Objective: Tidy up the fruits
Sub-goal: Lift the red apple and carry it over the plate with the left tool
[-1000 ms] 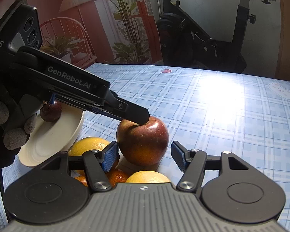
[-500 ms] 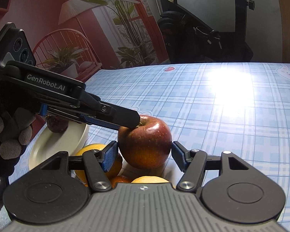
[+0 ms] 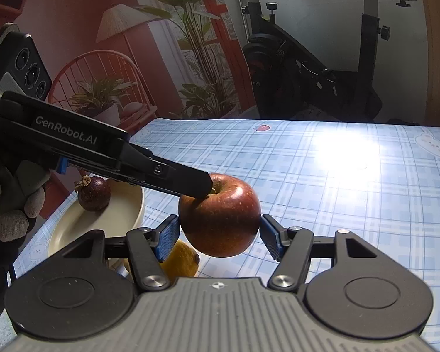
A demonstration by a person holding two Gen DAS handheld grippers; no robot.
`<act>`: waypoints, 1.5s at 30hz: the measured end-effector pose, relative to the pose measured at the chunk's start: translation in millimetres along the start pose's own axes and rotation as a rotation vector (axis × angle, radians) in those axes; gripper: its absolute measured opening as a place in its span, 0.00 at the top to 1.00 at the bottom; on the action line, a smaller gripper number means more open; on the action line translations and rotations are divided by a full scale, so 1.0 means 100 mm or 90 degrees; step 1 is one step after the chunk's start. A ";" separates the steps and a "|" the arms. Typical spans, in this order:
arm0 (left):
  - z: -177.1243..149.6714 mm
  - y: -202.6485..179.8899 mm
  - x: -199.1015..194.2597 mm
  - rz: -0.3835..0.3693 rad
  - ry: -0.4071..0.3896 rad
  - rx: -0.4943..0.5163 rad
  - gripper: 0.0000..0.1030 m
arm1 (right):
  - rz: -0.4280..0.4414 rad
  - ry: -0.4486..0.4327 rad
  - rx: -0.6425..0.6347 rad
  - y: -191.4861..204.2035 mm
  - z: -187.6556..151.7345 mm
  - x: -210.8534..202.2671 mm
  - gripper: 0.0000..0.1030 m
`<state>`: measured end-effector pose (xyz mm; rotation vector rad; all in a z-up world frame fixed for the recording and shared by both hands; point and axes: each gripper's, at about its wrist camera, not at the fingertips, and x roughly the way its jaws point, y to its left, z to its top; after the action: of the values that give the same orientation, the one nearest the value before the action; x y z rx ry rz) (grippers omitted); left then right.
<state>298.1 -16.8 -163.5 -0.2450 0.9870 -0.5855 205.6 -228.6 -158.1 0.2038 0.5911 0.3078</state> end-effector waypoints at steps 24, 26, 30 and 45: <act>-0.01 1.23 -0.83 0.121 -0.031 -0.026 0.63 | 0.049 0.086 -0.156 1.25 0.28 1.36 0.39; -0.01 1.26 -0.84 0.131 -0.032 -0.023 0.63 | 0.047 0.087 -0.165 1.30 0.28 1.43 0.39; 0.00 1.31 -0.86 0.146 -0.029 -0.014 0.63 | 0.048 0.085 -0.165 1.35 0.26 1.51 0.39; -0.04 1.23 -0.83 0.178 -0.025 0.026 0.63 | 0.040 0.078 -0.154 1.35 0.22 1.54 0.39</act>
<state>303.9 131.8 -161.6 -0.0793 0.9504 -0.3439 308.7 -52.6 -182.2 -0.0303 0.6638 0.4516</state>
